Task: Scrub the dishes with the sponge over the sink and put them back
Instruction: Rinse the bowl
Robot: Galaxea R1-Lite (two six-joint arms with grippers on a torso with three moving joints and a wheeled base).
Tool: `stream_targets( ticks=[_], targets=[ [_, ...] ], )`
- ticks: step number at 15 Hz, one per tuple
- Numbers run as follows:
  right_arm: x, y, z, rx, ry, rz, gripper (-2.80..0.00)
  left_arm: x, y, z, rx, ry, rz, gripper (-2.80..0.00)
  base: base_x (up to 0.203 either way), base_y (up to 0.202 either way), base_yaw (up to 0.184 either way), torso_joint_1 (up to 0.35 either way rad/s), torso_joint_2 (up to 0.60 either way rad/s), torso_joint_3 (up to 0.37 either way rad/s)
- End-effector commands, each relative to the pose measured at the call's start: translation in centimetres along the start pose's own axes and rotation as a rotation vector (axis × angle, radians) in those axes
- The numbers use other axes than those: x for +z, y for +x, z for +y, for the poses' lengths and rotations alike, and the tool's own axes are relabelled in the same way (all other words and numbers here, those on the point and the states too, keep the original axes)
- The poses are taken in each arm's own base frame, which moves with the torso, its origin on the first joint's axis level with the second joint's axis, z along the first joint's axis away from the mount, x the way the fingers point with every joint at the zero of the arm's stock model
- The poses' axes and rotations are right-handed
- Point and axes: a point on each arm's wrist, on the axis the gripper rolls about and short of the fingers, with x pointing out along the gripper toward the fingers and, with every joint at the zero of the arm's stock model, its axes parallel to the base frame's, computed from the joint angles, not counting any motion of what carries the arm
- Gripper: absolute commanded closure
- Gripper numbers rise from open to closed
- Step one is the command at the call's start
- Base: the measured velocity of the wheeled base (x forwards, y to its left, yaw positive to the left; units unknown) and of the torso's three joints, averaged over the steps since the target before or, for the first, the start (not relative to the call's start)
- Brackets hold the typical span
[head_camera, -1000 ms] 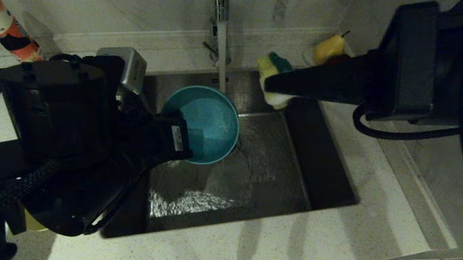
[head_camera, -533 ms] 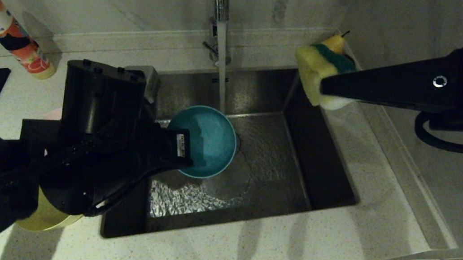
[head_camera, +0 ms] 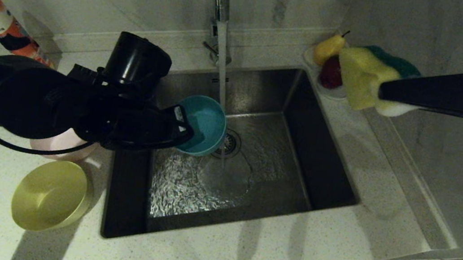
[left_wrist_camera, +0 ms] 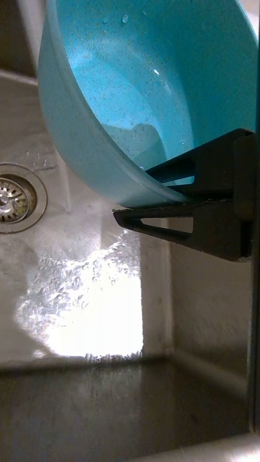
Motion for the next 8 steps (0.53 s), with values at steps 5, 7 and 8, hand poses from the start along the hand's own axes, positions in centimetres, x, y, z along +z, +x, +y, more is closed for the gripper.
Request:
stream_targets(
  ticks=[5, 7, 8],
  targets=[
    [-1.6, -0.7, -1.2, -0.021, 0.015, 0.0, 0.0, 0.7, 4.8, -1.8, 0.01, -0.048, -0.006, 0.0, 0.0, 0.0, 0.0, 0.0, 0.0, 0.0],
    [-1.7, -0.5, -1.4, -0.015, 0.014, 0.0, 0.0, 0.7, 5.2, -1.9, 0.009, -0.047, -0.007, 0.0, 0.0, 0.0, 0.0, 0.0, 0.0, 0.0],
    [-1.7, -0.4, -1.4, -0.015, 0.015, 0.001, 0.0, 0.9, 5.5, -2.2, 0.005, -0.051, -0.016, 0.0, 0.0, 0.0, 0.0, 0.0, 0.0, 0.0]
  ],
)
